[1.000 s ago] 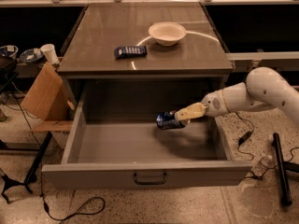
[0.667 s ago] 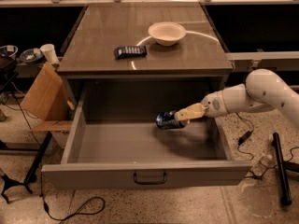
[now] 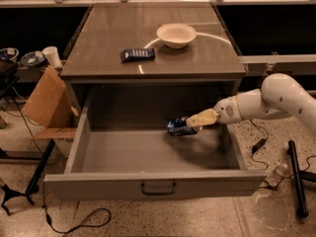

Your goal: Place pepsi can into top drawer

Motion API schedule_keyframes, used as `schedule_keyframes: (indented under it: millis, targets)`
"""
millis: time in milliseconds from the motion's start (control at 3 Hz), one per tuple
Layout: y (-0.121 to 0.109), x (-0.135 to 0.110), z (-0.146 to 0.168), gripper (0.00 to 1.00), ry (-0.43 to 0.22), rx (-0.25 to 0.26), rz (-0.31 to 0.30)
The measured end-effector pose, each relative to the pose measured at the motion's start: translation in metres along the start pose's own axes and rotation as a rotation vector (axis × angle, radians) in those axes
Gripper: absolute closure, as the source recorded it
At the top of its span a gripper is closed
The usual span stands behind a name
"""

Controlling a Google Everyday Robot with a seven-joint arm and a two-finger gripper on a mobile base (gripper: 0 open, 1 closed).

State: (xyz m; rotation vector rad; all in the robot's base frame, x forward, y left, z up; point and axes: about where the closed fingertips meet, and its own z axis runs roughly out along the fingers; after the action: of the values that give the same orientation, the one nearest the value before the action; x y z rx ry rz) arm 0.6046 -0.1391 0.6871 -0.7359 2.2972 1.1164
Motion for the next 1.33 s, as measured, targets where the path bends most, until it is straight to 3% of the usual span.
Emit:
schedule_keyframes:
  millis: [333, 667, 1333]
  targets:
    - [0.000, -0.001, -0.003, 0.11, -0.002, 0.003, -0.006]
    - [0.000, -0.008, -0.013, 0.00, -0.026, 0.012, -0.013]
    - [0.019, -0.035, -0.057, 0.00, -0.138, 0.048, -0.072]
